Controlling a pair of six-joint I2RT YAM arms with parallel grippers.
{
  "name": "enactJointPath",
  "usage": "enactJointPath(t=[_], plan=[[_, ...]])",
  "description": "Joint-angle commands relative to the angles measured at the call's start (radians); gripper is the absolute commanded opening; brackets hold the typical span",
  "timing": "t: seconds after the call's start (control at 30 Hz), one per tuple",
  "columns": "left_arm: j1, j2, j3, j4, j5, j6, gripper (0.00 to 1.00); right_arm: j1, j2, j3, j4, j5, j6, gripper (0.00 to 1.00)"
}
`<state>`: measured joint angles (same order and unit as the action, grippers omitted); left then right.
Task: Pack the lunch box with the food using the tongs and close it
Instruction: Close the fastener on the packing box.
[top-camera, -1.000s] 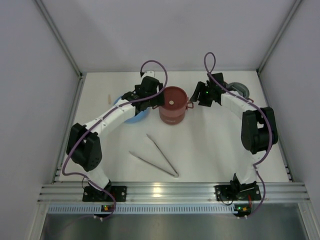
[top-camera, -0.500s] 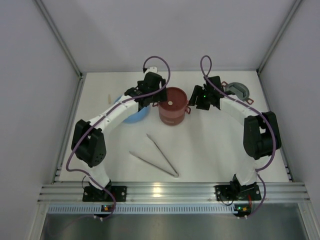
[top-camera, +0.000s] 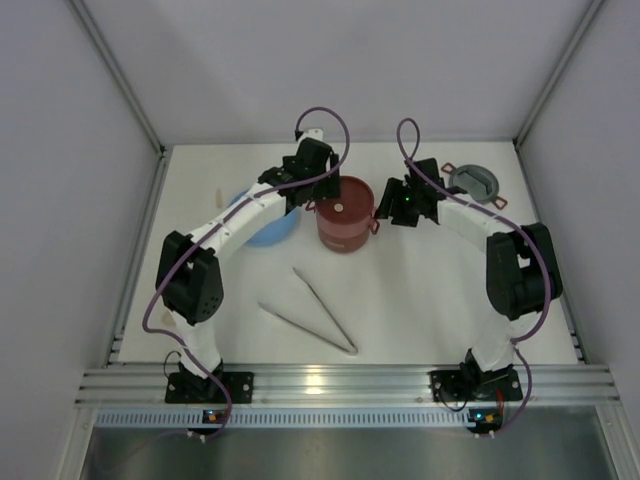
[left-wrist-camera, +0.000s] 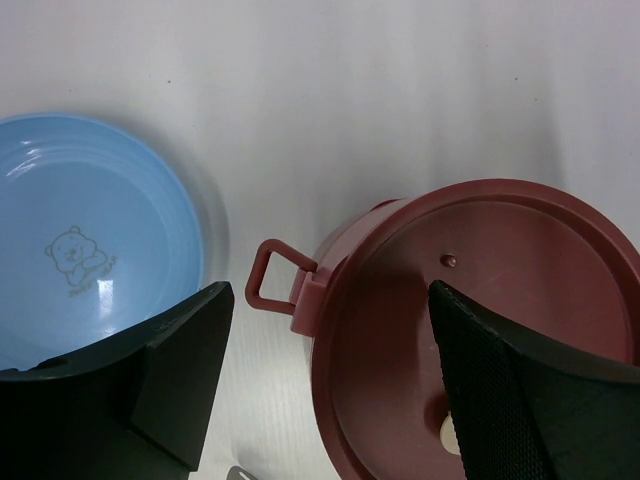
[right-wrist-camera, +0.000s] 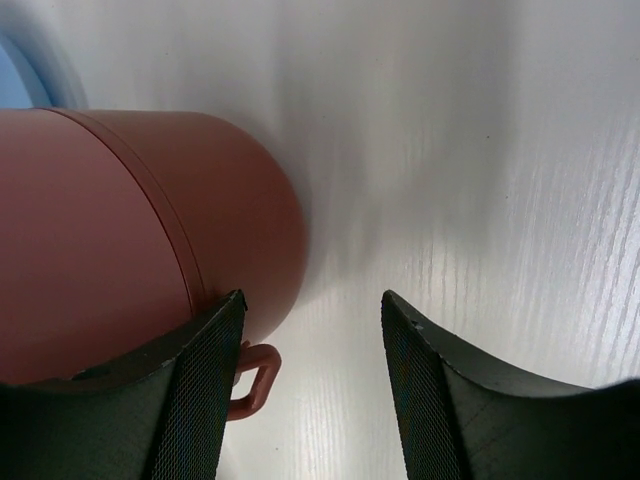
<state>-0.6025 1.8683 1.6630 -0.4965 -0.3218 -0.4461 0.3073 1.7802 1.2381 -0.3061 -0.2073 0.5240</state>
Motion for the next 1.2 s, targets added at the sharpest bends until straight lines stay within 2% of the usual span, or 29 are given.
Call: enactJointPath(t=[0.0,0.2,0.3,0.37,0.4,0.47,0.57,0.6,0.67,0.7,0.8,0.93,1.17], plan=[[-0.006,0.014,0.05,-0.02,-0.002,0.014,0.84,0.021,-0.031,-0.008,0.022,-0.017,-0.012,0.56],[-0.008,0.038,0.06,-0.04,-0.013,0.021,0.84,0.023,-0.025,0.003,0.004,0.051,0.001,0.56],[-0.008,0.051,0.06,-0.054,-0.019,0.027,0.84,0.023,-0.044,0.027,-0.05,0.152,0.025,0.56],[-0.008,0.06,0.06,-0.062,-0.023,0.032,0.84,0.023,-0.057,0.034,-0.074,0.229,0.039,0.53],[-0.008,0.063,0.06,-0.066,-0.026,0.037,0.84,0.021,-0.077,0.028,-0.089,0.25,0.045,0.47],[-0.01,0.069,0.055,-0.079,-0.034,0.044,0.83,0.021,-0.099,0.011,-0.096,0.292,0.064,0.42],[-0.01,0.074,0.046,-0.086,-0.031,0.055,0.82,0.021,-0.139,-0.032,-0.09,0.269,0.087,0.33],[-0.01,0.077,0.044,-0.089,-0.031,0.056,0.82,0.023,-0.16,-0.058,-0.087,0.26,0.093,0.26],[-0.011,0.08,0.043,-0.1,-0.036,0.066,0.82,0.027,-0.185,-0.091,-0.07,0.232,0.105,0.19],[-0.013,0.084,0.041,-0.103,-0.037,0.069,0.82,0.033,-0.208,-0.115,-0.07,0.232,0.11,0.11],[-0.014,0.094,0.035,-0.116,-0.048,0.078,0.82,0.047,-0.248,-0.15,-0.074,0.23,0.12,0.0],[-0.016,0.098,0.021,-0.116,-0.049,0.081,0.81,0.07,-0.258,-0.163,-0.088,0.23,0.126,0.0],[-0.017,0.111,0.02,-0.111,-0.049,0.083,0.81,0.105,-0.115,-0.089,-0.039,0.179,0.163,0.0]])
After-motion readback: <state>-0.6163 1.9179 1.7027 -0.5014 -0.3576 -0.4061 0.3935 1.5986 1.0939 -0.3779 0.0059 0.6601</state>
